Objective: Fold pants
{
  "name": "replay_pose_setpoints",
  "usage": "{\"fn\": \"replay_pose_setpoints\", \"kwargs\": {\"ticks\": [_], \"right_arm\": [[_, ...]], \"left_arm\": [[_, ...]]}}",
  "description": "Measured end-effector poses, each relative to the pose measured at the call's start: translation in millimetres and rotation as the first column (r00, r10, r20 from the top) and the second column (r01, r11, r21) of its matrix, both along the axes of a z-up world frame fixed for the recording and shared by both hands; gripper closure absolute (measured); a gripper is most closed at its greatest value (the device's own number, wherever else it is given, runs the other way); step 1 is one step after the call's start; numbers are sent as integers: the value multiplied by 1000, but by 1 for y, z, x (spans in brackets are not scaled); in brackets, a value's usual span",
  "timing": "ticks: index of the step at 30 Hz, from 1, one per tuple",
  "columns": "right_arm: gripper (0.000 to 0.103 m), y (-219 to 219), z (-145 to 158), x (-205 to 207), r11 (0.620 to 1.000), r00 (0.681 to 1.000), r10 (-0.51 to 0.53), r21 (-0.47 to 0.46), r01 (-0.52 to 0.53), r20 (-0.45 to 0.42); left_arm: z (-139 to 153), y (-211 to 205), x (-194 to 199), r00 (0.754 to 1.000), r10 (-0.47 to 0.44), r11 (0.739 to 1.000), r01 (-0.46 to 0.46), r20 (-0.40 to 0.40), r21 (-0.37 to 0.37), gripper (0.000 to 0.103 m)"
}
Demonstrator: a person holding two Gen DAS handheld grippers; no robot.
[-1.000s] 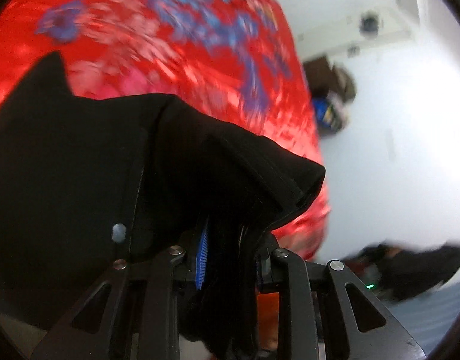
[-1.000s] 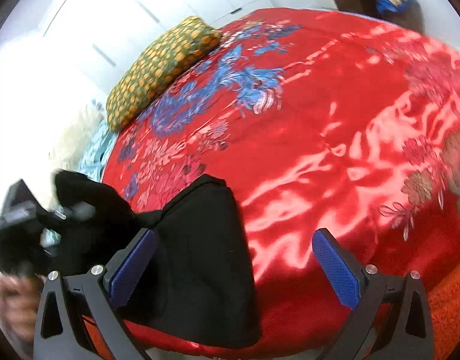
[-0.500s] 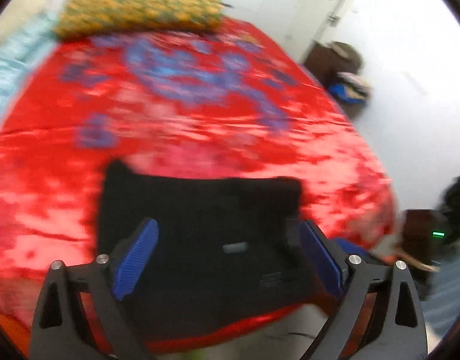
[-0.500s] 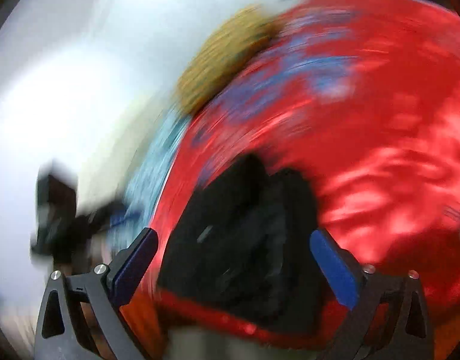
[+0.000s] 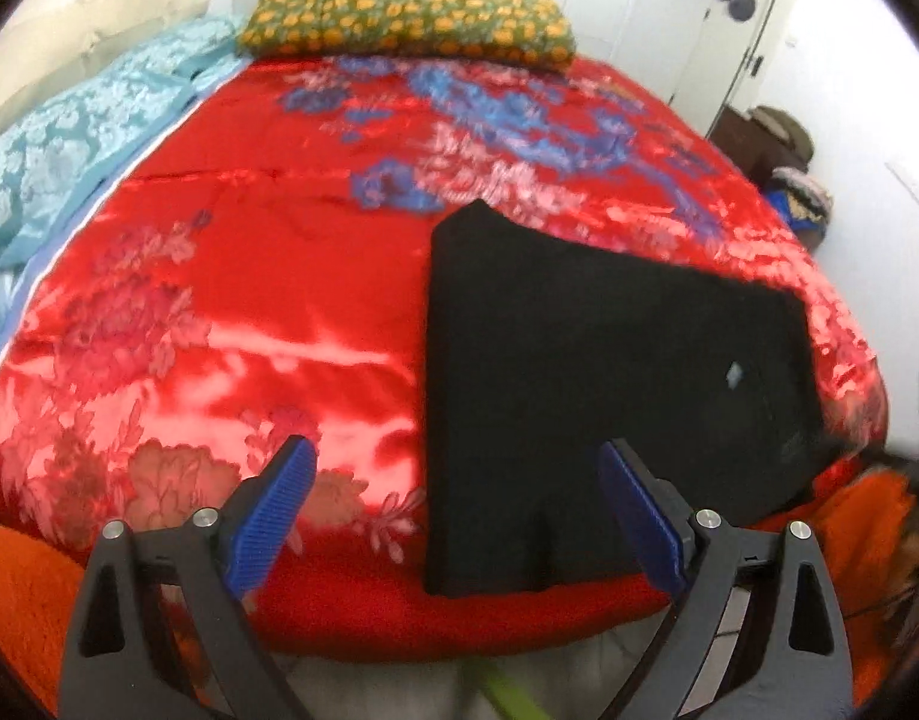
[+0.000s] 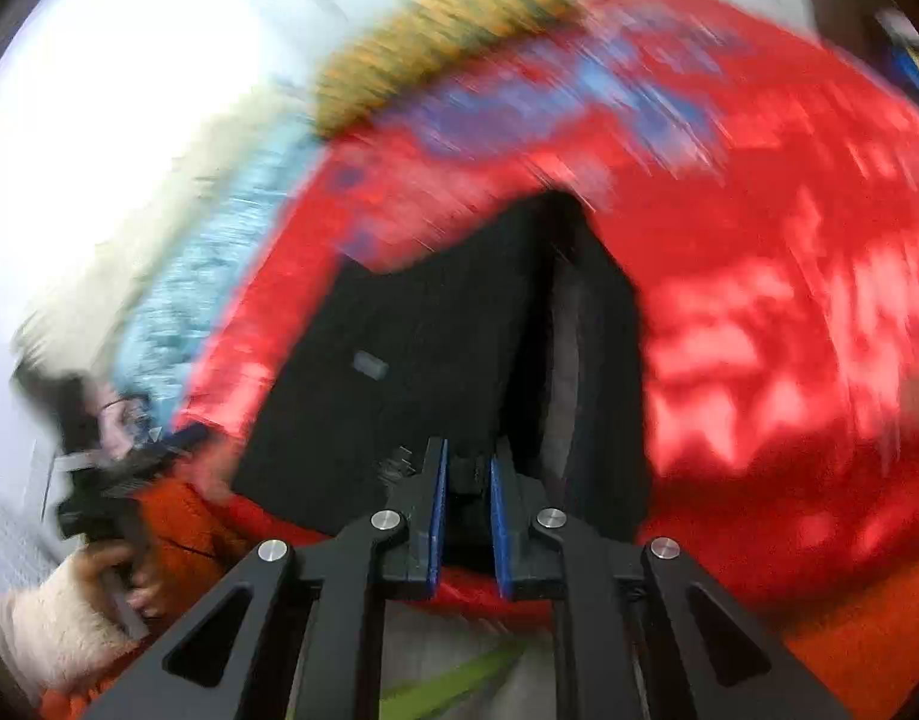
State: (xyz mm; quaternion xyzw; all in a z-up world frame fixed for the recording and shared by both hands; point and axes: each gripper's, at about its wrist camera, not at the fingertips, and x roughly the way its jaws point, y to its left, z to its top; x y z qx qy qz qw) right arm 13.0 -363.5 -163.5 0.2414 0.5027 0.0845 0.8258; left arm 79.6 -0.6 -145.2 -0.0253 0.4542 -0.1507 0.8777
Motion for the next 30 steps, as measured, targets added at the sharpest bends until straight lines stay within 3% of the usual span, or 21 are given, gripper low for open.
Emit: {"fn": "replay_pose_setpoints", "kwargs": {"ticks": [2, 3, 4, 5, 6, 9, 12, 14, 16, 17, 19, 21, 25, 28, 30], "right_arm": [[89, -12, -32, -3, 995, 993, -67, 62, 73, -96], [87, -14, -28, -6, 993, 993, -83, 73, 90, -84], [82, -10, -19, -5, 997, 995, -74, 29, 76, -67], [67, -5, -9, -3, 998, 997, -55, -36, 53, -54], [62, 2, 10, 0, 990, 999, -39, -140, 35, -30], [62, 14, 59, 17, 970, 994, 24, -244, 3, 108], [62, 42, 82, 59, 954, 974, 155, -282, -105, 162], [63, 55, 75, 89, 943, 968, 198, -299, -146, 153], [66, 53, 45, 121, 912, 982, 181, -384, -143, 63], [74, 46, 17, 131, 897, 989, 145, -418, -145, -31], [69, 30, -9, 140, 915, 991, 95, -385, -124, -95], [69, 23, 0, 137, 936, 997, 66, -343, -78, -46], [66, 34, 39, 101, 929, 993, 83, -367, -46, 85], [65, 53, 58, 56, 940, 978, 142, -330, -86, 150], [63, 72, 50, 27, 945, 973, 185, -296, -138, 138]], "left_arm": [[0, -7, 0, 1000, -23, 1000, 23, 12, 14, 7], [-1, -10, -1, 999, -36, 999, 35, 13, 28, 7], [-4, -14, -1, 999, -49, 997, 49, 15, 51, 7], [-4, -14, -4, 998, -55, 996, 54, 17, 65, 7], [-5, -15, -5, 998, -59, 996, 58, 20, 75, 7], [-5, -26, 1, 996, -60, 994, 54, 64, 93, 7], [-9, -46, 12, 991, -92, 984, 76, 93, 161, 7], [-19, -56, 13, 988, -123, 969, 100, 90, 225, 7], [-34, -61, 10, 987, -151, 950, 130, 56, 283, 7], [-40, -60, 7, 986, -161, 948, 144, 37, 283, 7], [-44, -52, 3, 986, -164, 959, 157, 9, 234, 7], [-40, -47, 2, 989, -148, 966, 144, 1, 215, 7], [-28, -40, -2, 992, -128, 975, 127, -5, 184, 7], [-21, -40, -8, 991, -135, 982, 136, -12, 134, 7], [-21, -47, -11, 988, -156, 978, 157, -16, 135, 7]]}}
